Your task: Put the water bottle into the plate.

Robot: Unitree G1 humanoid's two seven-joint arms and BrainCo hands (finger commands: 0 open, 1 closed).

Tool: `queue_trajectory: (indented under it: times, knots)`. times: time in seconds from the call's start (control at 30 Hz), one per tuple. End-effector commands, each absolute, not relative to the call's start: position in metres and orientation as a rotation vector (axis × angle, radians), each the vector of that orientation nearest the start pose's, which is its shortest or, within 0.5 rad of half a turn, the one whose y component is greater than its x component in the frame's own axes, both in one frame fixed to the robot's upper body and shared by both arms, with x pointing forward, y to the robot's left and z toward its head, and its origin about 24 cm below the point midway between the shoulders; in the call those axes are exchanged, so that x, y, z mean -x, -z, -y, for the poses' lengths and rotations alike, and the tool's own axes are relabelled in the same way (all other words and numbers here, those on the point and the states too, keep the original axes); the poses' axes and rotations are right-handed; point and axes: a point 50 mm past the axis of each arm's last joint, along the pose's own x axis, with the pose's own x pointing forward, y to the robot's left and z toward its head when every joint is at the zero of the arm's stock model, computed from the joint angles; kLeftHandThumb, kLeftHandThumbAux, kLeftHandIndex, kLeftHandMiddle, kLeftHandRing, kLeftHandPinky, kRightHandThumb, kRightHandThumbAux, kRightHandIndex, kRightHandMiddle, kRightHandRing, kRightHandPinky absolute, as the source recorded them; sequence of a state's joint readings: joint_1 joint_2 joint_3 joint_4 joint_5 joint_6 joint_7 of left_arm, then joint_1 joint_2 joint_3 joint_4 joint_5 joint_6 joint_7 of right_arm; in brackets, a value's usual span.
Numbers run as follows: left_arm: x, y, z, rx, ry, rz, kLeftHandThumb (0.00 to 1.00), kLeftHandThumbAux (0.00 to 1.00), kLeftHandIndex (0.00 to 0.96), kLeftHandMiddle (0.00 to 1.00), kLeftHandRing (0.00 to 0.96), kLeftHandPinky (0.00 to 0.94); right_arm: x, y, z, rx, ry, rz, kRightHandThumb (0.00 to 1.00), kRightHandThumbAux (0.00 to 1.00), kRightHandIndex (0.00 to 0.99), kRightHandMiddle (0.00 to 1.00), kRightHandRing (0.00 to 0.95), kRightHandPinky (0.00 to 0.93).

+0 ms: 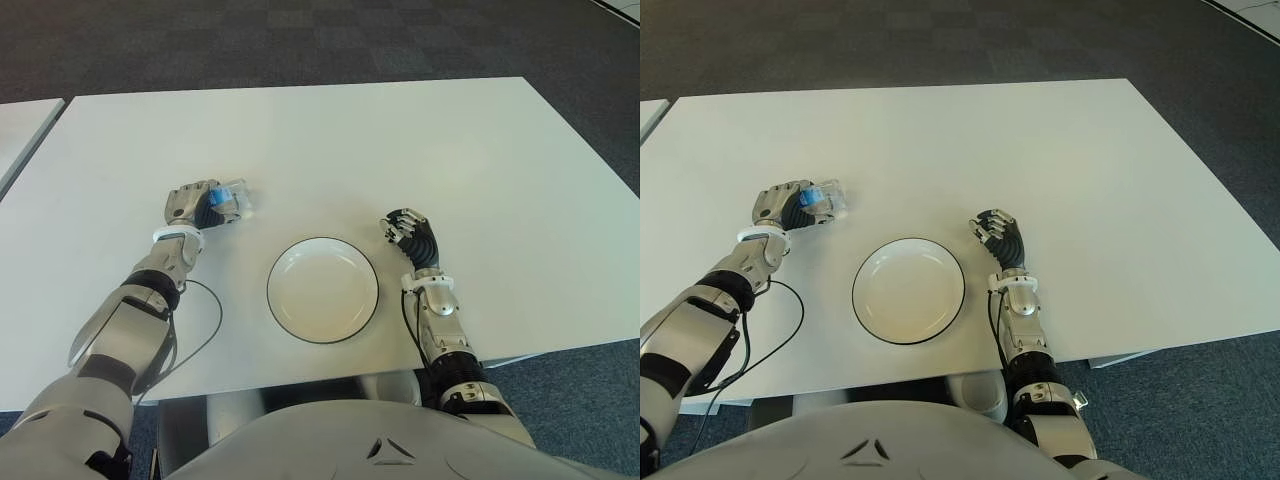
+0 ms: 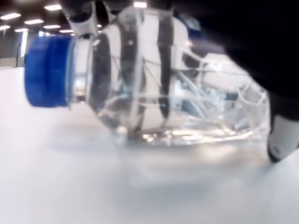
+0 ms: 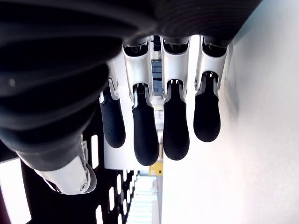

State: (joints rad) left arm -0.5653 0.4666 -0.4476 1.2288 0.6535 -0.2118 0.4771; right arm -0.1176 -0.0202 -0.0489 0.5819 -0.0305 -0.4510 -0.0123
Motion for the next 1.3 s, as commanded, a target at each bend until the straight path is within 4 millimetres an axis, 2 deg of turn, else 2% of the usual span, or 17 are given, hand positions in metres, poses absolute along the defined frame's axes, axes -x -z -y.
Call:
queue_trajectory:
  times: [0.03,0.17,0.47,1.3]
  knots:
    - [-0.2805,0.0470,-0.2509,-1.362,0.153,-0.324,0.851,0.653,0.409,0.550,0.718,0.754,-0.2507,0.0278,0.1579,0.029,0.028,-0.071,0.706,0.728,0.433,0.593,0.603,0.617]
    - [-0.2800,0.0469,-0.2508,-1.351,0.138,-0.317,0.852,0.661,0.405,0.543,0.776,0.814,-0.2507,0.0280,0.1578,0.026,0.027,-0.073,0.706,0.728,0.433,0.590,0.601,0.618]
    - [-0.2785,0.0466,-0.2514,-1.297,0.102,-0.308,0.851,0.668,0.397,0.541,0.836,0.830,-0.2511,0.0279,0.1583,0.022,0.030,-0.077,0.707,0.728,0.433,0.589,0.599,0.614]
    - [-0.2774,0.0468,-0.2541,-1.171,0.079,-0.347,0.852,0.669,0.396,0.540,0.857,0.825,-0.2510,0.0278,0.1585,0.010,0.029,-0.075,0.707,0.727,0.434,0.588,0.603,0.626]
